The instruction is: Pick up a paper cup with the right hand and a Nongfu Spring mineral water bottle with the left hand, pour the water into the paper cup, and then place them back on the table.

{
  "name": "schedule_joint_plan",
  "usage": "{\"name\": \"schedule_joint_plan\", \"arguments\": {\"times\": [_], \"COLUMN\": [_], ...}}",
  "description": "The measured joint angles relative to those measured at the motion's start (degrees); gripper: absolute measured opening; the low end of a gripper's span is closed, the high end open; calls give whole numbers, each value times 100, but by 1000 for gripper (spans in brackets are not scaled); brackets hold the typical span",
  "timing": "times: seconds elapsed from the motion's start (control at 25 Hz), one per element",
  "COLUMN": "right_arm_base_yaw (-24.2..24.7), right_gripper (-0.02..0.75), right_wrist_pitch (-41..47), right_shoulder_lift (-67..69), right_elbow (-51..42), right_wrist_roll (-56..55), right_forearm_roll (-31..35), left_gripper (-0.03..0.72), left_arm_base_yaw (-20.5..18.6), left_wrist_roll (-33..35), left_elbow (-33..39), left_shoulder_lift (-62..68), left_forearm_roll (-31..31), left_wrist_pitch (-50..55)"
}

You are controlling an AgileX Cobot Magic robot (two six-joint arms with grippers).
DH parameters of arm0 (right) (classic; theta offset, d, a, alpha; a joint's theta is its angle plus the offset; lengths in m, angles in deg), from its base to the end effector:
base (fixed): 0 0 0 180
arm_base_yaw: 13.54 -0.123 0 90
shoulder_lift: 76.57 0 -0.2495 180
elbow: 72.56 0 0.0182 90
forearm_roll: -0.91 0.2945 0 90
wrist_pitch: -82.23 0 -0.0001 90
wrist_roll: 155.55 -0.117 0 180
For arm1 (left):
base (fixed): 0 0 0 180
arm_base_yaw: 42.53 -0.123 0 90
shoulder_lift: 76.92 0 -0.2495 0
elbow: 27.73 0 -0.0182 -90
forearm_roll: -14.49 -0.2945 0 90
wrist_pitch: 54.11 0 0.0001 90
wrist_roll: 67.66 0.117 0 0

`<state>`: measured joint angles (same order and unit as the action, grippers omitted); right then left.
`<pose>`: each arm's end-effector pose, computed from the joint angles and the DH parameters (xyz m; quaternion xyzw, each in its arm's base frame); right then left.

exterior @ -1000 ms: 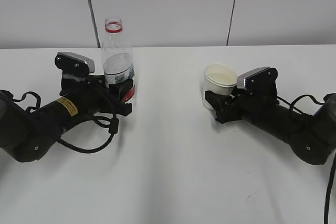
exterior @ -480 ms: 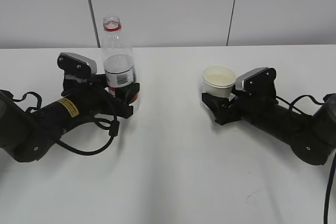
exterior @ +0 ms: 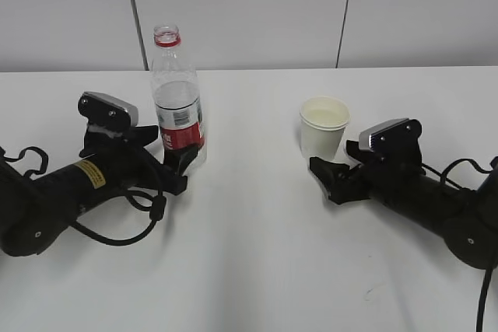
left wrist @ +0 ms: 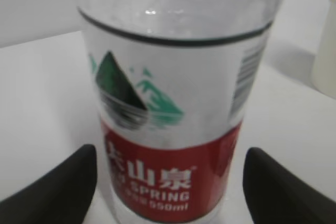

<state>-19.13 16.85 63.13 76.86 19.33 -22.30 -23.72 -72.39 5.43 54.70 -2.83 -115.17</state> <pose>0.3567 0.0770 -0.0345 -0.1811 0.7759 0.1492 0.5856 0.3402 -0.1481 0.0011 0.2329 0.7547 -0.1819 0.5857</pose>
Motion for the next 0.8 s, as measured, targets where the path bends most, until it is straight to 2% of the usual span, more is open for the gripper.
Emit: {"name": "schedule_joint_plan", "arguments": {"times": [0.2, 0.44, 0.8], "right_arm_base_yaw": [0, 5, 76], "right_gripper": [655, 640, 594], "right_wrist_pitch": [0, 0, 0], "right_shoulder_lift": [-256, -557, -820], "right_elbow": [-421, -807, -955], "right_wrist_roll": [33, 90, 512], "right_forearm_roll": [343, 1014, 2729], "left_gripper": [529, 531, 531], "left_arm_base_yaw": [-117, -504, -1010], "left_wrist_roll": [123, 263, 941], "left_elbow": [393, 793, 946], "left_shoulder_lift": [-213, -565, -1078], "left_forearm_roll": [175, 466, 1318], "left_wrist_pitch": [-8, -2, 259]}}
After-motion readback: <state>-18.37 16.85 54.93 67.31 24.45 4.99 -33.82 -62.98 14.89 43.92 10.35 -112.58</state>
